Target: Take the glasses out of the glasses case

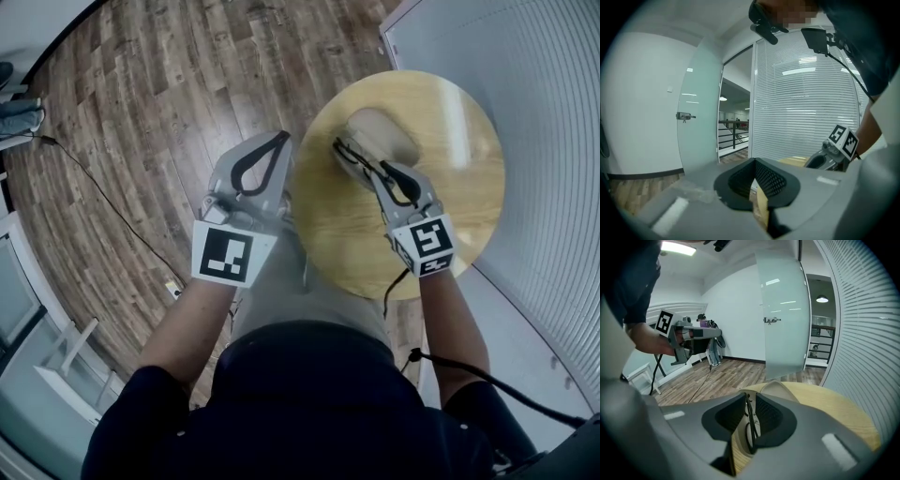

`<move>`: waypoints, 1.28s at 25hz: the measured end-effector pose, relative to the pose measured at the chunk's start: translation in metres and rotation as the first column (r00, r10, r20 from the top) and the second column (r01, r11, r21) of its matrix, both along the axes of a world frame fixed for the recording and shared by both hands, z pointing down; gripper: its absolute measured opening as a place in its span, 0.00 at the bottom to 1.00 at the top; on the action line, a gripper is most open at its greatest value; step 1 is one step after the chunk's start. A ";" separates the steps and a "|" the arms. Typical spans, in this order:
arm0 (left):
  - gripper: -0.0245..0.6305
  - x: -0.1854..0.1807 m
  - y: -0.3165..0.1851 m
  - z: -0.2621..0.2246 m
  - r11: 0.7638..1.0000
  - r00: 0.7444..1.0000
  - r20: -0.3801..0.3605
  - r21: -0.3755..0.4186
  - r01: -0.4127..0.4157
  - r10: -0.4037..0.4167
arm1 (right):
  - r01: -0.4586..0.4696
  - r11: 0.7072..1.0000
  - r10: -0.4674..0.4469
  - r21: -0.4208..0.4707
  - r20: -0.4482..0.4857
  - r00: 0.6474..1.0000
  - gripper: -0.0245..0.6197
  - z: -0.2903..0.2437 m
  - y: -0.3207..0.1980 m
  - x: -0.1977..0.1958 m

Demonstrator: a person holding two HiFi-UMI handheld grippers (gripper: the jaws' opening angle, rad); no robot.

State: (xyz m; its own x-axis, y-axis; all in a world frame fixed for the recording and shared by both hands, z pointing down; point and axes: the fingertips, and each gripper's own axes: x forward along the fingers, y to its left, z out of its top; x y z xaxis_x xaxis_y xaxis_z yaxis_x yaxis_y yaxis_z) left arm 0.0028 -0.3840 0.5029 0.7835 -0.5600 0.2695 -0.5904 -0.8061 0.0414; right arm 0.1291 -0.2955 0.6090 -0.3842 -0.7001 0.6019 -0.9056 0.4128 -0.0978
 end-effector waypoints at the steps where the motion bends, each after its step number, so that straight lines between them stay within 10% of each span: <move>1: 0.05 0.001 -0.002 0.001 1.000 1.000 0.002 0.000 -0.001 0.001 | 0.006 1.000 -0.006 -0.010 -0.001 1.000 0.16 0.004 -0.002 0.000; 32: 0.05 -0.006 -0.019 0.045 0.997 1.000 0.028 -0.074 0.002 0.000 | 0.203 0.940 -0.239 -0.273 -0.103 0.966 0.15 0.077 -0.010 -0.022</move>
